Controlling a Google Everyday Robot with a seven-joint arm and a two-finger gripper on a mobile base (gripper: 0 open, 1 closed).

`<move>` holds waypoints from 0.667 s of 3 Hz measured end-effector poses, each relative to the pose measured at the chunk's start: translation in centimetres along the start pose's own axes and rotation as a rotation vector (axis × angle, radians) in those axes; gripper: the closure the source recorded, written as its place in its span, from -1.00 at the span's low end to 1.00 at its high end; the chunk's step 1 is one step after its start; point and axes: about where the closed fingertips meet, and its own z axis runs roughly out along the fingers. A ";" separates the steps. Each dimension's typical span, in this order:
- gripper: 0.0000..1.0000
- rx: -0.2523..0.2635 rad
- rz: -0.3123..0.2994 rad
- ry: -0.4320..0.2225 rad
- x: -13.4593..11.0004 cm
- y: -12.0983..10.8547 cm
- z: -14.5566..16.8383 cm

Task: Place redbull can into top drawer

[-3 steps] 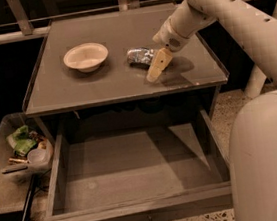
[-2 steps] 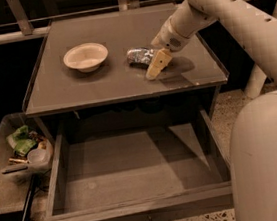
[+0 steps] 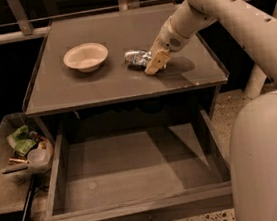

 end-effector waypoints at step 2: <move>1.00 0.000 0.000 0.000 0.0 0.0 0.0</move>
Offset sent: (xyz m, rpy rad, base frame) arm 0.0000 0.0000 0.0000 0.0000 0.0000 0.0000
